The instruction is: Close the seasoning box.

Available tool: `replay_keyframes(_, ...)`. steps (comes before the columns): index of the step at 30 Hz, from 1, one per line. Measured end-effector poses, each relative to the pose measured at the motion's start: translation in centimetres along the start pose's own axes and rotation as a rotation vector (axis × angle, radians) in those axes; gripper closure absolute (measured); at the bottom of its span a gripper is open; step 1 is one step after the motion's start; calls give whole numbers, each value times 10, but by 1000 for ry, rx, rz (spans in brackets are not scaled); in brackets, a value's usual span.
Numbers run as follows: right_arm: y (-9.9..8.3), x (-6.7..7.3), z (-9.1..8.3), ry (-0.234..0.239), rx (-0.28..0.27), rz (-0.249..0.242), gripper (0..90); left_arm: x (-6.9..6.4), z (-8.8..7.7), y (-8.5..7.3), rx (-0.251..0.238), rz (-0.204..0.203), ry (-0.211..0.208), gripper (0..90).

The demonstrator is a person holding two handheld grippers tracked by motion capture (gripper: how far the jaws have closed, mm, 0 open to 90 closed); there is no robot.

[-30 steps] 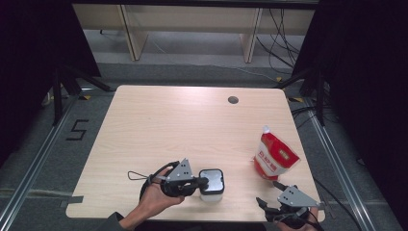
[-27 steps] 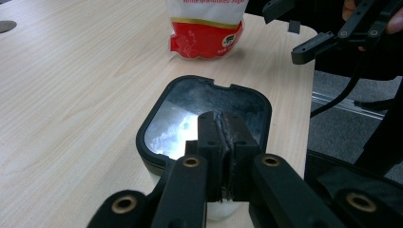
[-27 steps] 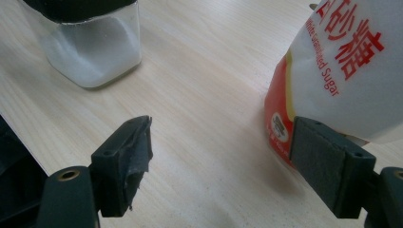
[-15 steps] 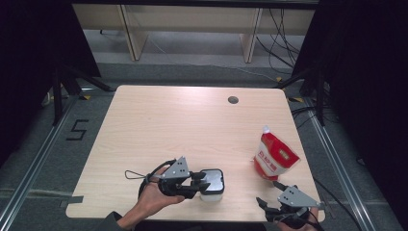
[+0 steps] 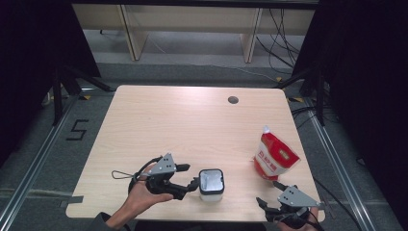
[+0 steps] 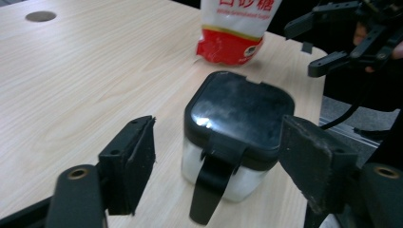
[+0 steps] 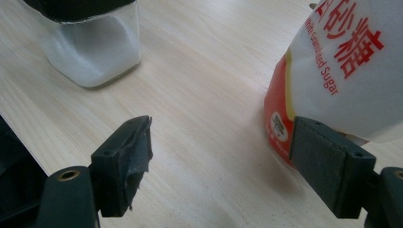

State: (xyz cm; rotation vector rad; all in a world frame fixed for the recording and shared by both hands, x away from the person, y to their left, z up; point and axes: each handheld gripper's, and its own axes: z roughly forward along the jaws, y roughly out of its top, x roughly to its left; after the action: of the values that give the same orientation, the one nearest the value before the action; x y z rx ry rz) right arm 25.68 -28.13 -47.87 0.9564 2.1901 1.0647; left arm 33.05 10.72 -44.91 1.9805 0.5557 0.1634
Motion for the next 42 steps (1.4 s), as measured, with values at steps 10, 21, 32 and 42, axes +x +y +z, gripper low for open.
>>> replay_keyframes(10,0,0,0,0,5,-4,235,6,-8,-13,23,-25,33,240)
replay_keyframes(21,0,-2,1,-1,1,-29,234,6,-14,-26,49,-56,38,248)
replay_keyframes(32,0,-2,2,6,0,-33,228,7,-26,-42,63,-33,53,236)
replay_keyframes(42,-1,-1,3,16,5,-28,227,1,-31,-51,90,-34,69,223)
